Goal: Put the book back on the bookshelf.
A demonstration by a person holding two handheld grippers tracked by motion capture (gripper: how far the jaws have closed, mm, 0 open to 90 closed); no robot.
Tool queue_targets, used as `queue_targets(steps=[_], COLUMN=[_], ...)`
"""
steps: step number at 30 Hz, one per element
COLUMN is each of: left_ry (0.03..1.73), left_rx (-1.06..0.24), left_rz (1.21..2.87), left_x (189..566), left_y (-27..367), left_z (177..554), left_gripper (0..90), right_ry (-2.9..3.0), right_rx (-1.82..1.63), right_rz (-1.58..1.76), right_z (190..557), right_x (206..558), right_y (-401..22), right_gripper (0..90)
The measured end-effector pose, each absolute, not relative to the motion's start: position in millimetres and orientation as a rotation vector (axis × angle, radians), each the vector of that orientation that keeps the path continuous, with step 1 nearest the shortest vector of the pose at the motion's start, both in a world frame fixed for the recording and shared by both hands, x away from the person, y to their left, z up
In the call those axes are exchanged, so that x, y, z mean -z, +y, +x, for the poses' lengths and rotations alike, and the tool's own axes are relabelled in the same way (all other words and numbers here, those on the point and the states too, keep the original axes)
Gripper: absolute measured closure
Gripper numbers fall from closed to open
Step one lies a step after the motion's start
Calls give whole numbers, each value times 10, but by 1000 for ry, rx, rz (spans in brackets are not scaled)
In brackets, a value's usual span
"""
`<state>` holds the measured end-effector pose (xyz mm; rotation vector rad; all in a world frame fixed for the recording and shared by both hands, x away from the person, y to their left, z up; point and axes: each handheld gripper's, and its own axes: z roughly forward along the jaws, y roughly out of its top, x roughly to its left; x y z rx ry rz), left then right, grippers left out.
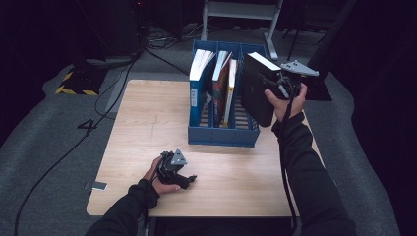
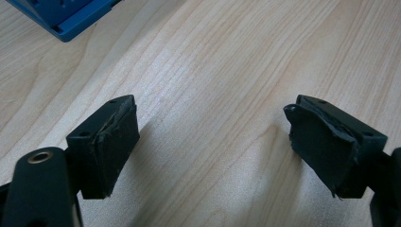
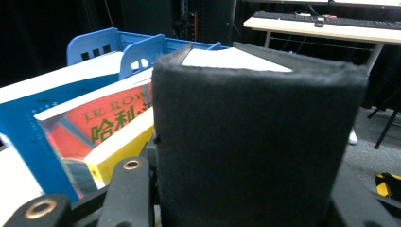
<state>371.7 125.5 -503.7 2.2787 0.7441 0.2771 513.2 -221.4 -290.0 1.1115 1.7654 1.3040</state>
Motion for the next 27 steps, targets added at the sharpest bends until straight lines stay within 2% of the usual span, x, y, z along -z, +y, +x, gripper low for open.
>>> queue_targets(steps=[27], left_ry=[735], left_rx=[-270], left_rz=[2283], left_x=[5035], left_y=[1244], left_z=[3723], left_gripper=[165], right_ry=[1689], right_rx=[-1297], right_rz=[1254], right_z=[5501], right_x=[3137], right_y=[-2001], right_gripper=[534])
